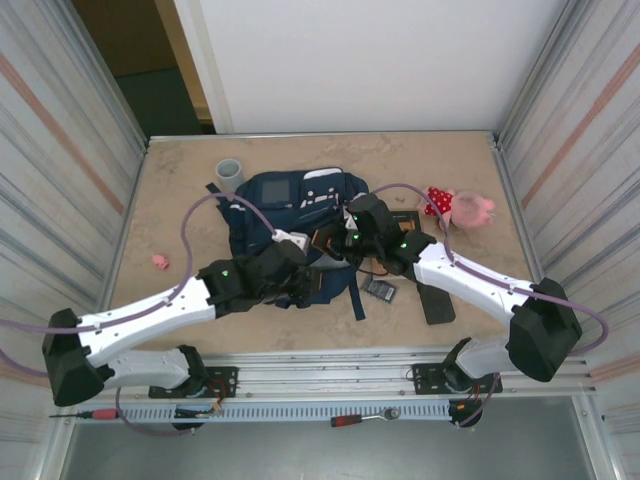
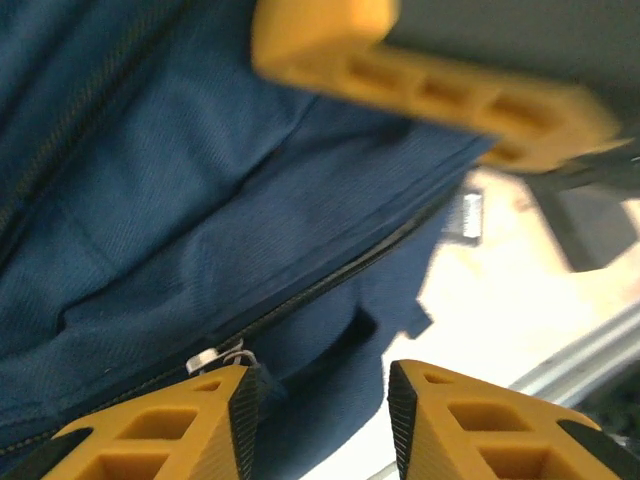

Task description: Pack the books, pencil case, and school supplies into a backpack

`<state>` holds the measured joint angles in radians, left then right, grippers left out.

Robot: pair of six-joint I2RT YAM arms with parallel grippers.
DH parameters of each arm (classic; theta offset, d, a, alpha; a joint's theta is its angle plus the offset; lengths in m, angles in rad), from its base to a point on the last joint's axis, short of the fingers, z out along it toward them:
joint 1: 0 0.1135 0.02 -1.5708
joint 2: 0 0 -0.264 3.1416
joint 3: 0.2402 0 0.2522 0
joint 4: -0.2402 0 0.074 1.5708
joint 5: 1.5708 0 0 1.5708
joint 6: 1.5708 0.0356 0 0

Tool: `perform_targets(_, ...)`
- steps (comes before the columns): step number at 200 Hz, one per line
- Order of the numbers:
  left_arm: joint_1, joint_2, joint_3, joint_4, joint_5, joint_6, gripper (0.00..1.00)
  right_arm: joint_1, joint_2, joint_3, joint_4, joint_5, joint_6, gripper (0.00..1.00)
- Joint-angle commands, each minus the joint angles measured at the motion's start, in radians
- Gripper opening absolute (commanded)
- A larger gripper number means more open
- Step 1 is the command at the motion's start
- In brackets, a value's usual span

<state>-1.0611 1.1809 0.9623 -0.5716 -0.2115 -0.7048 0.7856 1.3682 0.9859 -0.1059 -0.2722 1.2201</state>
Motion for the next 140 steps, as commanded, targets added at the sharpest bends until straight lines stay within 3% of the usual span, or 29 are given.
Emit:
perform_targets(1,-0.010,0.020,0.044,-0.101,-0.103,-0.028,0.41,0.009,-0.011,0.061,0.080,0.011,0.016,0.00)
perform_targets(35,-0.011,0.023,0.024,-0.123,-0.140,-0.057,0.42,0.011,-0.014,0.065,0.088,0.006,0.015,0.00)
perform_targets(67,0.003,0.017,-0.022,-0.004,-0.143,-0.042,0.41,0.017,-0.009,0.073,0.103,-0.008,0.014,0.00)
perform_targets(77,0.015,0.018,-0.027,0.035,-0.124,-0.045,0.36,0.018,-0.008,0.078,0.100,-0.014,0.008,0.00)
perform_targets(110,0.079,-0.016,-0.062,0.119,0.020,-0.081,0.01,0.011,-0.003,0.091,0.017,-0.015,-0.067,0.00)
perform_targets(140,0.149,-0.101,-0.122,0.182,0.144,-0.125,0.00,0.009,-0.003,0.071,0.022,-0.046,-0.119,0.00)
